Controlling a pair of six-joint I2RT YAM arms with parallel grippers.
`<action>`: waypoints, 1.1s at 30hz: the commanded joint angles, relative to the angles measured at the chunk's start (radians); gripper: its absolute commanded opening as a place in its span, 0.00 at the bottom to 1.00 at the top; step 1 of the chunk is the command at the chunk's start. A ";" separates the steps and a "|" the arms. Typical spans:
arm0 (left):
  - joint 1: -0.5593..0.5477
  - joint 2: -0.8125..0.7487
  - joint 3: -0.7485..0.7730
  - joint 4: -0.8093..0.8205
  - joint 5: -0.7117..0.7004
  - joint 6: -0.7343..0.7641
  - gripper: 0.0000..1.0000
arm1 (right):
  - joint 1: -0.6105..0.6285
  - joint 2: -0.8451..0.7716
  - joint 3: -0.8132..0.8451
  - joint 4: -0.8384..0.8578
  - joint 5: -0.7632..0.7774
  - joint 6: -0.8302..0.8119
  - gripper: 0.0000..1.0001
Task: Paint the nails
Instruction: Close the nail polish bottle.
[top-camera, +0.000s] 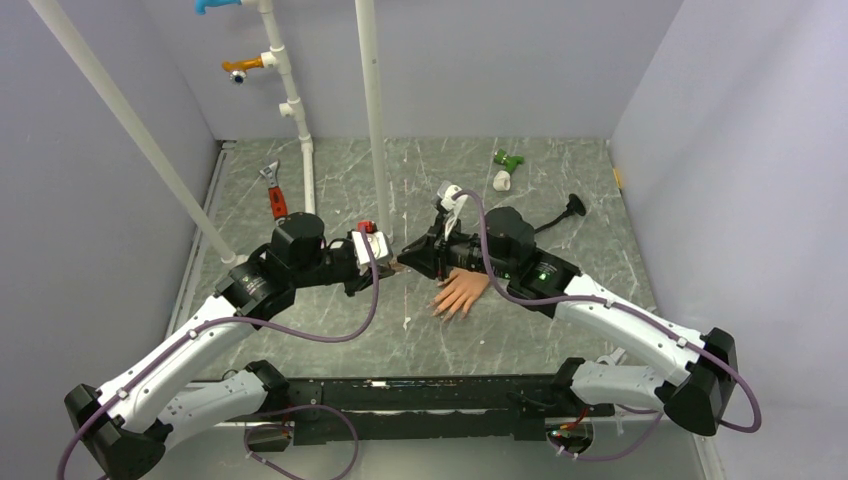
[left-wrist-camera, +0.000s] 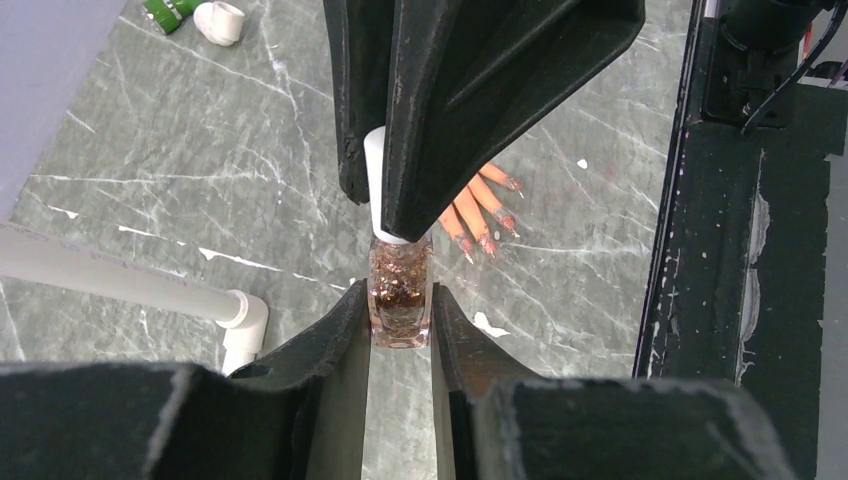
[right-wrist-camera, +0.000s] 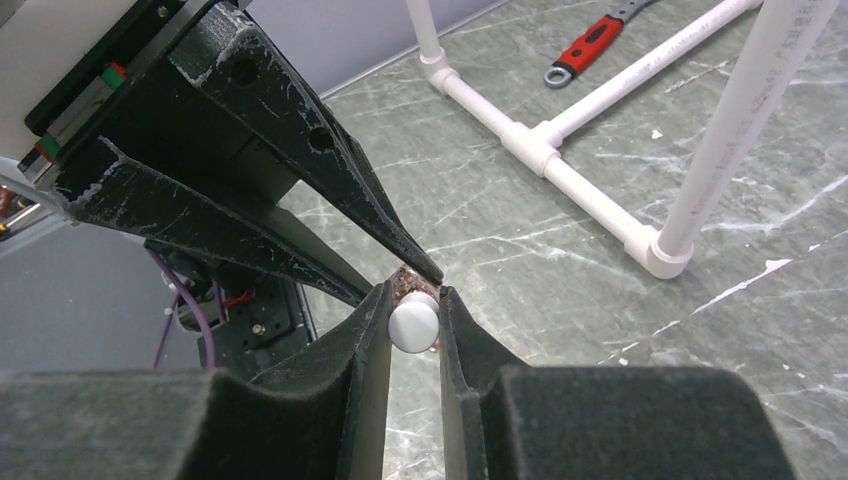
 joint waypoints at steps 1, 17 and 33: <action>-0.003 -0.022 0.031 0.068 0.016 -0.005 0.00 | 0.008 0.022 0.051 0.003 -0.009 -0.045 0.00; -0.004 -0.042 0.019 0.095 -0.068 -0.018 0.00 | 0.021 0.052 0.076 -0.080 0.015 -0.058 0.00; -0.003 -0.054 0.007 0.133 -0.298 -0.035 0.00 | 0.049 0.127 0.111 -0.093 0.365 0.288 0.00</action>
